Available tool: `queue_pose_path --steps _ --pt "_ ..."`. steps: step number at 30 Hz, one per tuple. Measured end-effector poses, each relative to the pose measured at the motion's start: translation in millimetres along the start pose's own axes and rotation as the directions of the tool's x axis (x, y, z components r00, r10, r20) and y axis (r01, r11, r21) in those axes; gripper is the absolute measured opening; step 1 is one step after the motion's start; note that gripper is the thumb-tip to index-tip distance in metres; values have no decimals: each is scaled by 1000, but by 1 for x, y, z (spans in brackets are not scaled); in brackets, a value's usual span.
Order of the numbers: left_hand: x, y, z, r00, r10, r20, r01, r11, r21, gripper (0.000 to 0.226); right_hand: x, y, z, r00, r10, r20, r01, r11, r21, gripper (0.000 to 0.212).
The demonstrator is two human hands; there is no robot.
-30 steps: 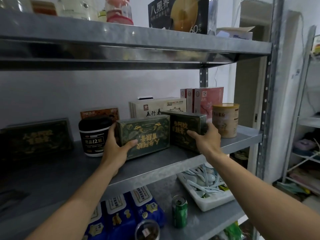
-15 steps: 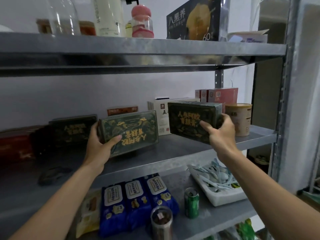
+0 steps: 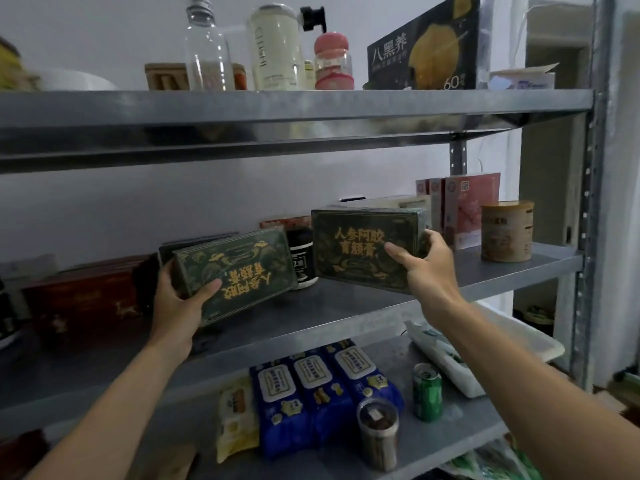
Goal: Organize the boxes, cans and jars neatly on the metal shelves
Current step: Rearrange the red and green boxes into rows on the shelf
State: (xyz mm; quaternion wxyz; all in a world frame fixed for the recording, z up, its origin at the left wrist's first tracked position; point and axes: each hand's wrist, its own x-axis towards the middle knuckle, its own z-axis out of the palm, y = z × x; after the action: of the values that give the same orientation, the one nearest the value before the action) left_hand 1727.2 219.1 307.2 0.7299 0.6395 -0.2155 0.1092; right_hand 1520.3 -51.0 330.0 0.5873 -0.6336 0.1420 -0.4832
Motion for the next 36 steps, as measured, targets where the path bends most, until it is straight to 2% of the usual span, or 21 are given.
queue_pose_path --steps 5,10,15,21,27,36 --pt "23 -13 -67 1000 -26 -12 27 995 93 73 -29 6 56 999 32 42 -33 999 19 33" --pt "40 -20 -118 999 -40 -17 41 994 105 82 -46 20 112 991 88 98 -90 996 23 43" --pt "51 -26 -151 997 -57 -52 65 986 156 86 -50 33 155 978 117 175 -129 990 60 36" --pt "60 -27 -180 994 -89 -62 96 988 117 86 -34 52 188 961 115 251 -130 990 46 38" --pt "68 -31 -204 983 -184 -17 185 981 52 102 -13 71 209 942 102 321 -102 995 -17 44" --pt "64 -31 -201 986 -167 -18 166 986 -8 97 10 87 245 915 75 396 -33 993 -110 53"
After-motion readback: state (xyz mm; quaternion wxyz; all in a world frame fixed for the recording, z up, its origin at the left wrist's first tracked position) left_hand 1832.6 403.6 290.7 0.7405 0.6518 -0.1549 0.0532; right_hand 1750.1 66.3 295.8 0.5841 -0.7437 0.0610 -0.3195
